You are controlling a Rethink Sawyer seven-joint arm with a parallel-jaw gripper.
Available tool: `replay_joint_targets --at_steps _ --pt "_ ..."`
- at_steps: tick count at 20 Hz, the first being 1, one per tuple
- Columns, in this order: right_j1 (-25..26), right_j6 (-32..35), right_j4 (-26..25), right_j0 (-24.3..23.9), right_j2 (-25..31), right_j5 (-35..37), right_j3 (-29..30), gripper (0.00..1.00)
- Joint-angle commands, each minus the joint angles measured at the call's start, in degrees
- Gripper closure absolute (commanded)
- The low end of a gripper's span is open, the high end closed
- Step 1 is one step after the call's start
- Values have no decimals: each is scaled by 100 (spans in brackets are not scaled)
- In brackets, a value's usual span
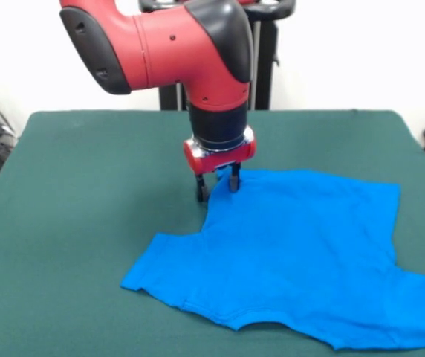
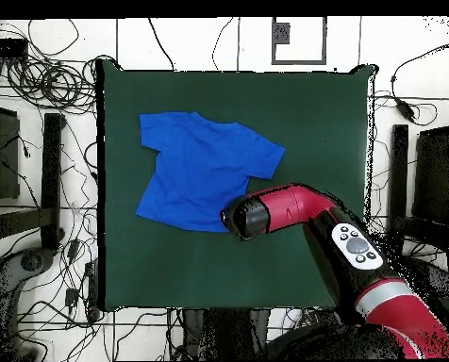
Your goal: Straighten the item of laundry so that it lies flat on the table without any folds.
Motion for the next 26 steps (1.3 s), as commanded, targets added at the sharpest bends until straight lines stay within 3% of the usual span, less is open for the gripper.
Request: replay_joint_targets --at_steps 1,26 --pt "469 -1798 -1485 -616 -541 101 -1274 0" --pt "353 -2028 -2197 -858 -318 380 -1342 0"
